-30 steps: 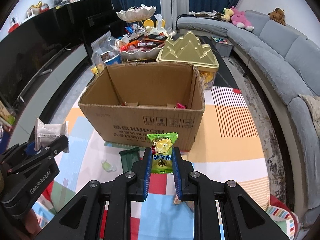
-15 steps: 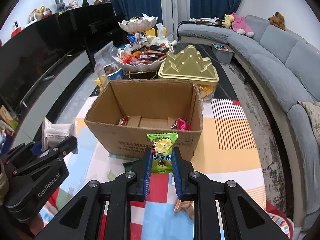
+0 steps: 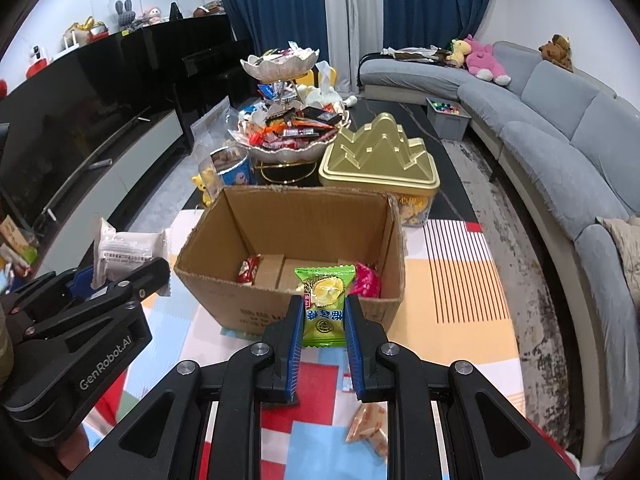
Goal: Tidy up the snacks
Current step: 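Lift the biscuit packet in the left tool while the right tool carries the lemon candy over the box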
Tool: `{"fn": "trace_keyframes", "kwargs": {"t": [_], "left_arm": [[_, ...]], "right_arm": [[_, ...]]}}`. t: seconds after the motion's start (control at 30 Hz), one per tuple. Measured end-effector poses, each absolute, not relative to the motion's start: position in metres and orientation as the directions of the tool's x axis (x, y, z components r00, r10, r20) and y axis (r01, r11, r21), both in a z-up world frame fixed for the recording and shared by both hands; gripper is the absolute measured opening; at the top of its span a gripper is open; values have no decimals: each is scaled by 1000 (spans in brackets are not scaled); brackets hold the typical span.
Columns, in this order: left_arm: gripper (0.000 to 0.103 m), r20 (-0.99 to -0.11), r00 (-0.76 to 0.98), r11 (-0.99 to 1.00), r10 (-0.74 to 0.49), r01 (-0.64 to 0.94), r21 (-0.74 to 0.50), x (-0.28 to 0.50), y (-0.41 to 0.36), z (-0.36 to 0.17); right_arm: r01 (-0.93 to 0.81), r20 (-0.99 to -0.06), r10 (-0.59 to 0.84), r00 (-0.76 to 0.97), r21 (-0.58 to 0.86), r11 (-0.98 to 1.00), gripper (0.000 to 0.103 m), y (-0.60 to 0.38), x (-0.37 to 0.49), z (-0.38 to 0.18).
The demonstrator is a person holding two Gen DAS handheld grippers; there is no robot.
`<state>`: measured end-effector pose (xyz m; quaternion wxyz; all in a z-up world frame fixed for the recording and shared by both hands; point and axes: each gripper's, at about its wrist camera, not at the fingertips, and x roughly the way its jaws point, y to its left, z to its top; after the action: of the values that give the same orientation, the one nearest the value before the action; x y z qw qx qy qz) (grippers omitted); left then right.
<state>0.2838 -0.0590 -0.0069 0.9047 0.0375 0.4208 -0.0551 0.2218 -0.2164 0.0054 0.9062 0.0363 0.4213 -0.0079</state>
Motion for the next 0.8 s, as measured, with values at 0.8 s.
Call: {"fn": "trace_keyframes", "kwargs": {"t": [0.8], "left_arm": [[38,-772,631,990,-77,140,16,337,-66,-13]], "right_arm": [[33,-754,5,657,35,999,21,-222,271,9]]}}
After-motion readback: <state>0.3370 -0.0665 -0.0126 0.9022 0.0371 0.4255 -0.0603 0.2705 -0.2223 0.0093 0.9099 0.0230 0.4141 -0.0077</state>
